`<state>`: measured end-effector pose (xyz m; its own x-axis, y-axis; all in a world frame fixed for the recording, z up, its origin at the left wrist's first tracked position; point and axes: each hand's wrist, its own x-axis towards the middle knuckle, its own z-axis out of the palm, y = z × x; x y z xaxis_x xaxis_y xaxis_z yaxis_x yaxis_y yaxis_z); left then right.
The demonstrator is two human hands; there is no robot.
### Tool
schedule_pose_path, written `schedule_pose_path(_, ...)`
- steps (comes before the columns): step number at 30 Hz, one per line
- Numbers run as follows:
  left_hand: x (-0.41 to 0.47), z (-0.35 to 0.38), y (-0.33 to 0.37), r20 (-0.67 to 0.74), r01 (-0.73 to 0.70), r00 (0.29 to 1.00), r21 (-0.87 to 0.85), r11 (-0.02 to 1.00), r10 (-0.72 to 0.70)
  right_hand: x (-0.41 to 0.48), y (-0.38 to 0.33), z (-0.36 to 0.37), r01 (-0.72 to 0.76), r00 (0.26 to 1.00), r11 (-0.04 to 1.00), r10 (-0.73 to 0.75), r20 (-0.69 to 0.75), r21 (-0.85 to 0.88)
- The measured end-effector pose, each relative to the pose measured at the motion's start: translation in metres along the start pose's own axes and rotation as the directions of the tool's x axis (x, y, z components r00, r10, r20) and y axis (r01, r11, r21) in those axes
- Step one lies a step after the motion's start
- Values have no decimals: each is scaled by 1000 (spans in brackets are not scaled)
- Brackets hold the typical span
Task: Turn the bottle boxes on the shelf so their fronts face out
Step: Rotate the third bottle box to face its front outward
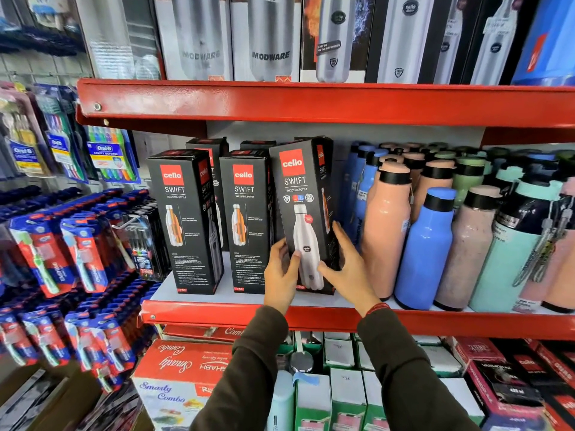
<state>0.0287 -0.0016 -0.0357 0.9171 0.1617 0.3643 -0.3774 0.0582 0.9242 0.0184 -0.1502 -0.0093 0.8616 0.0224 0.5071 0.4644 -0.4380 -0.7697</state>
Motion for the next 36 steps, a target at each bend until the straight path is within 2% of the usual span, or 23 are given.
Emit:
schedule_pose_path(4,-1,3,3,-11,-107,994,37,994,107,-2,0,3,-9,1000,998,9,4,65)
schedule_pose_path(8,1,3,1,-12,-143,989,95,985,145,-2,0,7,-34,999,998,34,0,50)
schedule_pose_path(15,2,6,-8,-17,-83,996,181,980,87,2,6,11,-63,998,998,63,-12,-2)
schedule_pose_path(23,-2,7,-16,56,-101,994,244,965,90,-4,18,12,-139,990,990,138,-30,-36)
schedule_pose_path(30,-2,7,-17,44,-75,997,230,970,66,-4,15,11,-159,987,981,153,-55,-114)
schedule_pose_path(36,0,6,-17,28,-50,999,261,964,44,0,14,13,-165,986,973,164,-19,-164)
